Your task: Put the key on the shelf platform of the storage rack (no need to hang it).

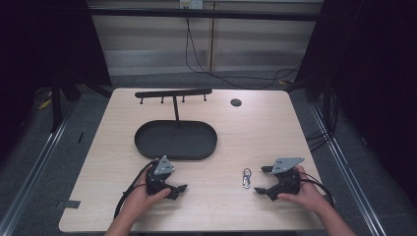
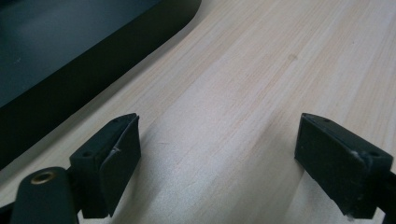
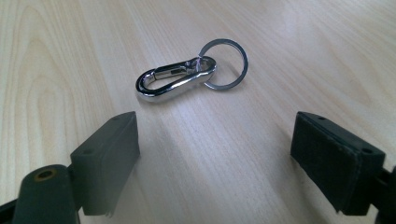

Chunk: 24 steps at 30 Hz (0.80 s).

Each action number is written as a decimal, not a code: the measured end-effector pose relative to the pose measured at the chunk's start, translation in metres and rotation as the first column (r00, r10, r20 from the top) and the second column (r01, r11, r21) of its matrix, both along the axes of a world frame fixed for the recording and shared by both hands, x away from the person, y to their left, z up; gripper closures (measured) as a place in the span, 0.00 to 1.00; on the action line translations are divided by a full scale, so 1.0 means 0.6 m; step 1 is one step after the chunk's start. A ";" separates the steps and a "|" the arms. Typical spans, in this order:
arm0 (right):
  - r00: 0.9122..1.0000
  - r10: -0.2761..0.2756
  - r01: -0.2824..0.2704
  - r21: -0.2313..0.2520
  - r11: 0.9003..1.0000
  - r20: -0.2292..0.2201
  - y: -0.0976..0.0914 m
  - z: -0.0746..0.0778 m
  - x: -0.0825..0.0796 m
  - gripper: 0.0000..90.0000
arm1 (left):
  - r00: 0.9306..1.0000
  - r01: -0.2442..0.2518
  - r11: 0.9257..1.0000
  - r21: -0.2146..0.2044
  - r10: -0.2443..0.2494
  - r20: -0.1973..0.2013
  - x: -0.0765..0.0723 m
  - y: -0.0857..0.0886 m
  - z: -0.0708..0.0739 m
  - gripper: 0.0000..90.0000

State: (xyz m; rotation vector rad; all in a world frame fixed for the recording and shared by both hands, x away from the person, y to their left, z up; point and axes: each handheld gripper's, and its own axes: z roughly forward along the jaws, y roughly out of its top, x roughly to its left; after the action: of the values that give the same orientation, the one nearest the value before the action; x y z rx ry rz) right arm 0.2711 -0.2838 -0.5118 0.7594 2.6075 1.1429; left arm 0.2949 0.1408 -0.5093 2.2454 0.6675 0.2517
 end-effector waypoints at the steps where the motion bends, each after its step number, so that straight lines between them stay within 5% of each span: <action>1: 1.000 -0.010 0.010 -0.001 1.000 0.000 0.002 0.000 -0.001 0.16 | 1.000 0.000 1.000 0.001 0.000 0.000 0.000 0.000 0.000 0.16; 4: 1.000 -0.027 0.026 -0.015 1.000 -0.010 0.007 0.002 -0.003 0.16 | 1.000 0.000 1.000 0.007 0.000 0.003 0.000 0.000 0.001 0.16; 14: 0.990 -0.060 0.037 -0.182 0.983 -0.124 0.040 0.036 -0.004 0.28 | 1.000 -0.001 1.000 0.001 0.001 0.000 0.000 0.000 0.000 0.16; 24: 0.977 -0.108 0.081 -0.149 0.985 -0.186 0.077 0.057 0.000 0.38 | 1.000 -0.001 1.000 -0.001 0.001 -0.001 0.000 0.000 0.000 0.16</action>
State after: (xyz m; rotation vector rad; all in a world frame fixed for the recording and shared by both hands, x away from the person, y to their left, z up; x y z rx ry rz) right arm 0.2709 -0.2377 -0.4778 0.9967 2.7382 0.8878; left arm 0.2949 0.1408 -0.5093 2.2447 0.6688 0.2508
